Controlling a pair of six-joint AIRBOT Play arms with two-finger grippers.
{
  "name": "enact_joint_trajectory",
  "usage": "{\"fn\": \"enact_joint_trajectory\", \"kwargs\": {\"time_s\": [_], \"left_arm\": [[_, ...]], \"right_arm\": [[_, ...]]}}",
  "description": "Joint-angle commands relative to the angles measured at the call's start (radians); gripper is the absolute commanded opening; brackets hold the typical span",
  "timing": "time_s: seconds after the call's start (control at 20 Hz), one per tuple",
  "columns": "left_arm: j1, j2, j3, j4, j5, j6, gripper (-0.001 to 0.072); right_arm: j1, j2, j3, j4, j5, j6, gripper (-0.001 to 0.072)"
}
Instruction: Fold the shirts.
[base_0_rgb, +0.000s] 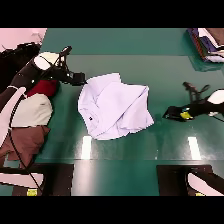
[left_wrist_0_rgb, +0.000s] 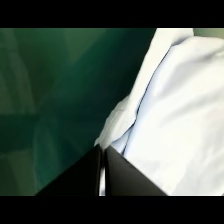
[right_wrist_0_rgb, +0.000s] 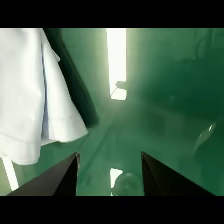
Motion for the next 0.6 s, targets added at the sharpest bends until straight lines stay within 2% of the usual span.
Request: {"fn": "enact_joint_trajectory", "kwargs": {"time_s": [0.0,0.2,0.25,0.3,0.35,0.4,0.55], "left_arm": [[0.001,0.000,0.022,0.009,-0.022,0.000,0.0023],[0.001,0.000,0.022,0.008,-0.022,-0.001,0.0023],[0.001,0.000,0.022,0.008,-0.022,-0.001,0.0023],[0.001,0.000,0.022,0.008,-0.025,-0.001,0.0023],[0.001,0.000,0.022,0.008,-0.030,-0.002,0.0023],[0.001,0.005,0.023,0.008,-0.031,-0.002,0.0022],[0.020,0.091,0.058,0.029,-0.005,0.000,0.0022]], "right_arm": [[0.091,-0.139,0.008,0.091,-0.034,-0.049,0.0437],[0.170,-0.225,0.074,0.086,-0.029,-0.055,0.0432],[0.179,-0.232,0.086,0.079,-0.035,-0.056,0.0383],[0.185,-0.234,0.095,0.079,-0.047,-0.070,0.0177],[0.185,-0.233,0.104,0.078,-0.056,-0.074,0.0042],[0.185,-0.230,0.123,0.054,-0.056,-0.073,0.0016],[0.185,-0.154,0.238,-0.154,-0.010,-0.032,0.0015]]}}
